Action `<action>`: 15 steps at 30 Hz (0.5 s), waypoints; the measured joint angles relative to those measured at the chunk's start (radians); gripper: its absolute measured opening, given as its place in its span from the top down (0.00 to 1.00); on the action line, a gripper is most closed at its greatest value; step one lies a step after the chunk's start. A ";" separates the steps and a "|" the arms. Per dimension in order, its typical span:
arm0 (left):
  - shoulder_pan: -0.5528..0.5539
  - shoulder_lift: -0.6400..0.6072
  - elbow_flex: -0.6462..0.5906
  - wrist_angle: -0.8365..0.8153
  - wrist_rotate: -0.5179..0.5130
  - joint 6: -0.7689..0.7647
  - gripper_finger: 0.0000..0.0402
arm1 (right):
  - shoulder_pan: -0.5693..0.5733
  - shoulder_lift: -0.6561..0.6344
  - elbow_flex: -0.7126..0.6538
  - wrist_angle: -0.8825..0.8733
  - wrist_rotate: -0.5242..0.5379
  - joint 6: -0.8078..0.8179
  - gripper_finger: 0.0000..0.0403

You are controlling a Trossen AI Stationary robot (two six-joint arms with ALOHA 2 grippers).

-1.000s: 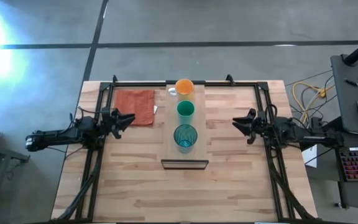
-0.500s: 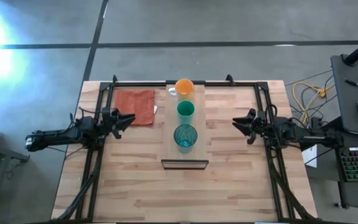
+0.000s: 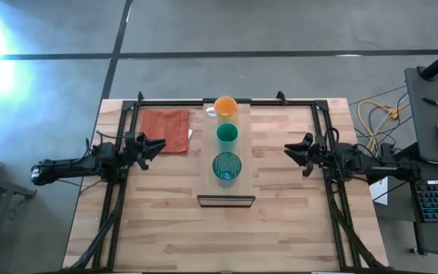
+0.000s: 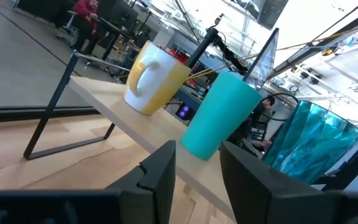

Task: Stack small to large cups/mugs on shelf
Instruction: Return to Home Position

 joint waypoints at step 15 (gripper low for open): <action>0.000 -0.002 0.000 0.000 0.000 0.000 0.72 | 0.000 0.000 0.001 0.000 0.000 0.000 0.69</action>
